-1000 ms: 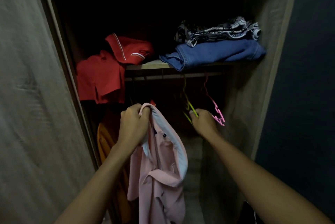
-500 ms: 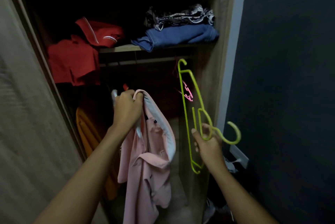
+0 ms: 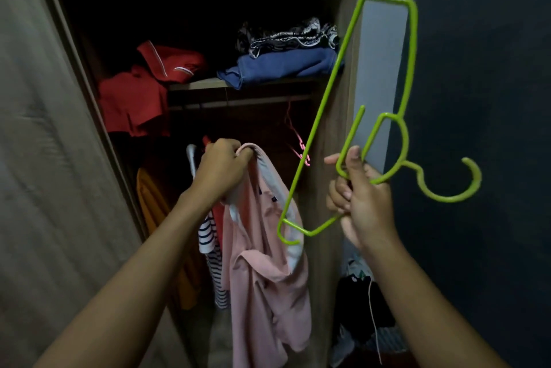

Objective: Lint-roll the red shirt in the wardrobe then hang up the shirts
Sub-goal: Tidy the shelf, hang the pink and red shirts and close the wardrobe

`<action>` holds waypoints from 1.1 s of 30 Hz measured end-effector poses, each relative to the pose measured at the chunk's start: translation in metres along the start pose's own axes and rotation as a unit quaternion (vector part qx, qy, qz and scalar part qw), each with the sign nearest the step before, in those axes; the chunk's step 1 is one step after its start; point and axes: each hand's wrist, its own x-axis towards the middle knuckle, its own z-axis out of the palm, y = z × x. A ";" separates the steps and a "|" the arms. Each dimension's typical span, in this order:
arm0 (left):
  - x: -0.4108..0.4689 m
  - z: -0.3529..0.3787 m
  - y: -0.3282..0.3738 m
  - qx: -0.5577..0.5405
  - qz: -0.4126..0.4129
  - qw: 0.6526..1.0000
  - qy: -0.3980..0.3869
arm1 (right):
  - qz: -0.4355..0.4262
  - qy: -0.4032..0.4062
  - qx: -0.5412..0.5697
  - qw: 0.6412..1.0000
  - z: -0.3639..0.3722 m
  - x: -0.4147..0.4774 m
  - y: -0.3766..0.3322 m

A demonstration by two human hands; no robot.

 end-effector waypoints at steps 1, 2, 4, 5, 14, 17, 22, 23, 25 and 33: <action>-0.004 -0.002 0.008 0.004 0.001 1.000 -0.006 | -0.007 -0.009 0.007 1.000 0.003 0.000 -0.006; -0.009 -0.004 0.015 0.004 0.004 1.000 -0.010 | -0.017 -0.016 0.006 1.000 0.007 -0.001 -0.010; -0.017 -0.008 0.032 -0.012 -0.004 1.000 -0.025 | -0.053 -0.027 -0.036 0.998 0.011 -0.003 -0.012; -0.021 -0.011 0.040 -0.034 -0.018 0.999 -0.037 | -0.072 -0.031 -0.080 0.994 0.011 -0.005 -0.010; -0.049 -0.067 0.082 -0.247 -0.094 0.961 -0.085 | -0.095 -0.150 -0.340 0.923 -0.022 0.001 -0.002; -0.054 -0.088 0.071 -0.260 -0.093 0.958 -0.081 | -0.101 -0.200 -0.395 0.891 -0.033 0.012 -0.018; -0.056 -0.105 0.042 -0.248 -0.121 0.958 -0.072 | -0.084 -0.281 -0.536 0.792 -0.033 0.030 -0.047; -0.056 -0.108 0.036 -0.239 -0.125 0.961 -0.065 | -0.081 -0.296 -0.562 0.768 -0.032 0.032 -0.052; -0.054 -0.113 0.025 -0.217 -0.131 0.966 -0.057 | -0.046 -0.329 -0.598 0.729 -0.027 0.029 -0.066; -0.049 -0.120 -0.003 -0.081 -0.083 0.993 -0.026 | 0.038 -0.394 -0.758 0.518 -0.018 0.038 -0.079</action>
